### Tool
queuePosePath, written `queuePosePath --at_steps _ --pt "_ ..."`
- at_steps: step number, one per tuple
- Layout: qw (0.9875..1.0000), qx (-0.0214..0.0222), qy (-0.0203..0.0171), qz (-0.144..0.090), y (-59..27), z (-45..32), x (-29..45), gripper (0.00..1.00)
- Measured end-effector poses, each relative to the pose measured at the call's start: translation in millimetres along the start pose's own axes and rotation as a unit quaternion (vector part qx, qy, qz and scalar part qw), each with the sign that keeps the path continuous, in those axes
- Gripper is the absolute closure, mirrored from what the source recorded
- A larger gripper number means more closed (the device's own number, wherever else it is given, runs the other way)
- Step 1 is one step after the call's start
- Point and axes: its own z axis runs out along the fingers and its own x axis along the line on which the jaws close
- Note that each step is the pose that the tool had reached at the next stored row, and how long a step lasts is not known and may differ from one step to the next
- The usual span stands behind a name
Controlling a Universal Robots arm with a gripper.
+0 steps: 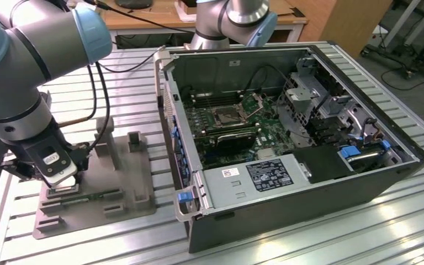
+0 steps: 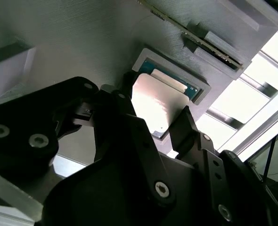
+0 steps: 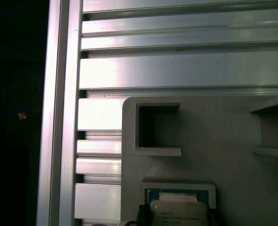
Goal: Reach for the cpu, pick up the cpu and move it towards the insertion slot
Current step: 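Pick up the cpu and move it towards the insertion slot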
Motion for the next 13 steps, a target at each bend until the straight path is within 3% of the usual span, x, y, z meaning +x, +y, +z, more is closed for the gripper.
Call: queuePosePath --at_steps 13 --pt "1.0 0.0 0.0 0.0 0.1 -1.8 0.0 0.45"
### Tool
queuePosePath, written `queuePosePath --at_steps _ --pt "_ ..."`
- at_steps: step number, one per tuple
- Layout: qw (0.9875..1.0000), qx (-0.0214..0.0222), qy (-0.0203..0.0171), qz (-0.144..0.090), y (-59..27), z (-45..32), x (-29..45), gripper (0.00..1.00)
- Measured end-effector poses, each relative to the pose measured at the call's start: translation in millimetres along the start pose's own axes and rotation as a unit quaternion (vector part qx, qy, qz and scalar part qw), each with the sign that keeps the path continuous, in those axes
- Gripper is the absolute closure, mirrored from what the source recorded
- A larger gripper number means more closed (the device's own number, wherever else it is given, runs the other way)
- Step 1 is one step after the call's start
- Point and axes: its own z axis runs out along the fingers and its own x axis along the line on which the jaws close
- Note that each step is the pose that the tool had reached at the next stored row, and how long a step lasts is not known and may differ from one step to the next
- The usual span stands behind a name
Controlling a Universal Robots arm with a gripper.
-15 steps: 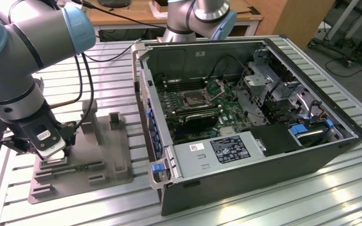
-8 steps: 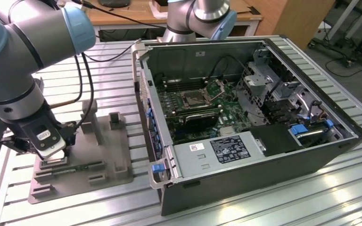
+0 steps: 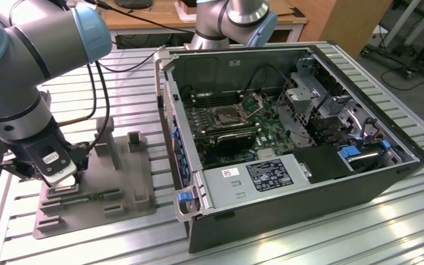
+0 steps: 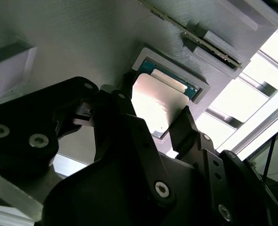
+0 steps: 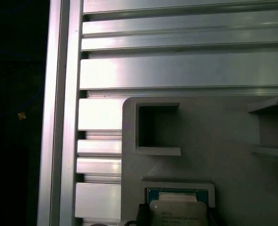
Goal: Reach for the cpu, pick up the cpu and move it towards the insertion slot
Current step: 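Pick up the cpu and move it towards the insertion slot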
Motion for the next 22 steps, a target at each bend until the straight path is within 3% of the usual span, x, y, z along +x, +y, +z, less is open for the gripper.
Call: queuePosePath --at_steps 22 --pt "1.0 -0.0002 0.0001 0.0 0.2 -5.3 -0.1 0.45"
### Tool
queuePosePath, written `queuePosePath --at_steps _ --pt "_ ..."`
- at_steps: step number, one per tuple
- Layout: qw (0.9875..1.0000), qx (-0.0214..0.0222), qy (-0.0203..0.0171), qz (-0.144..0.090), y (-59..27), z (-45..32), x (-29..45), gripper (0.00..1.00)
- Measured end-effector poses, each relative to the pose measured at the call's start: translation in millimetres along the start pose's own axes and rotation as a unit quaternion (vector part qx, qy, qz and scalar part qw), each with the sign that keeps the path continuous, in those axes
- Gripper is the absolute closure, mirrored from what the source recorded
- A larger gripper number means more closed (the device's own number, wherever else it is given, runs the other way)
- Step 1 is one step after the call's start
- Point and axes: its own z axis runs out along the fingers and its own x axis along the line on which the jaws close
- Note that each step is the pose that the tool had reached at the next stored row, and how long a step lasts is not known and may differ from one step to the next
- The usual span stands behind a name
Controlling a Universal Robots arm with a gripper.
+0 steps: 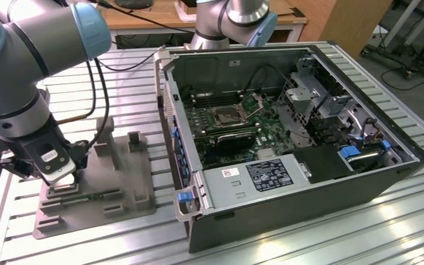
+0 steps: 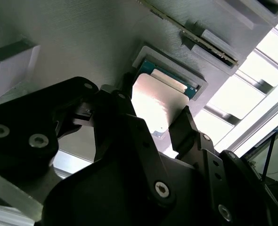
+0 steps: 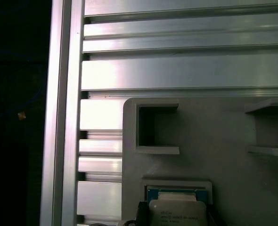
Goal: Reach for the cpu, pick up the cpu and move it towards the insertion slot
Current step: 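Pick up the cpu and move it towards the insertion slot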
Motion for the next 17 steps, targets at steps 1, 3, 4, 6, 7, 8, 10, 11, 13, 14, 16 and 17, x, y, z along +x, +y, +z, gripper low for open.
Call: queuePosePath --at_steps 1,3,4,6,7,8,10,11,13,14,16,17 --pt "1.0 0.0 0.0 0.0 0.0 -0.4 0.0 0.45" --pt "1.0 0.0 0.0 0.0 0.0 -1.1 0.0 0.45" --pt "1.0 0.0 0.0 0.0 0.1 -1.6 0.0 0.45" --pt "1.0 0.0 0.0 0.0 0.1 -2.9 0.0 0.45" --pt "1.0 0.0 -0.0001 0.0 0.1 -3.6 -0.1 0.45" --pt "1.0 0.0 0.0 0.0 0.2 -4.5 0.0 0.45" --pt "1.0 -0.0001 0.0 0.0 0.2 -6.3 -0.1 0.45" --pt "1.0 -0.0003 0.0 0.0 0.2 -7.2 -0.1 0.45" --pt "1.0 -0.0006 -0.0001 0.0 0.3 -8.9 -0.1 0.45" --pt "1.0 -0.0007 -0.0001 0.0 0.3 -9.9 -0.1 0.45" --pt "1.0 -0.0009 -0.0001 0.0 0.4 -11.8 -0.2 0.45" --pt "1.0 -0.001 0.0 0.0 0.4 -12.8 -0.2 0.45"
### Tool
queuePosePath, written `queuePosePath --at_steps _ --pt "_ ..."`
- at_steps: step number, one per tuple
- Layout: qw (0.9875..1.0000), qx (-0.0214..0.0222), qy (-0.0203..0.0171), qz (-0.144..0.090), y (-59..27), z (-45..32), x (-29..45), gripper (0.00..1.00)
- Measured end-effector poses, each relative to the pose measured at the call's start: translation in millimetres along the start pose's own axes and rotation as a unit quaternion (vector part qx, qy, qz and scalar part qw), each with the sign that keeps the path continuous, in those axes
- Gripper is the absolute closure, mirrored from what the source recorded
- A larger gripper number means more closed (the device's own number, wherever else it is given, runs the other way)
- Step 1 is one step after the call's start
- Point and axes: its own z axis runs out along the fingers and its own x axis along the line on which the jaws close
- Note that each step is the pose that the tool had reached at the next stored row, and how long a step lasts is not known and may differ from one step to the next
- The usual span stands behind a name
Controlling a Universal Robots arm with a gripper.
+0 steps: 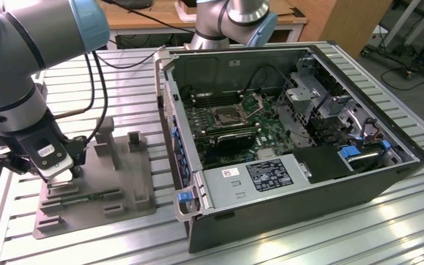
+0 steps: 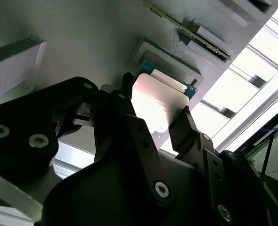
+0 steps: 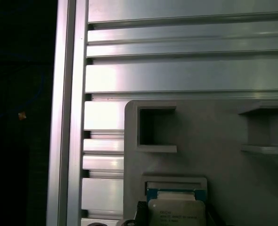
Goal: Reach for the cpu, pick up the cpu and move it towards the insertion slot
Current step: 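Pick up the cpu and move it towards the insertion slot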
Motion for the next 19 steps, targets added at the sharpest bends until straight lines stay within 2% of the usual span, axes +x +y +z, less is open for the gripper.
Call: queuePosePath --at_steps 13,19 --pt "1.0 -0.0012 0.0001 0.0 0.1 -4.1 0.0 0.45" --pt "1.0 -0.0031 0.0 0.0 0.4 -11.6 -0.1 0.45"
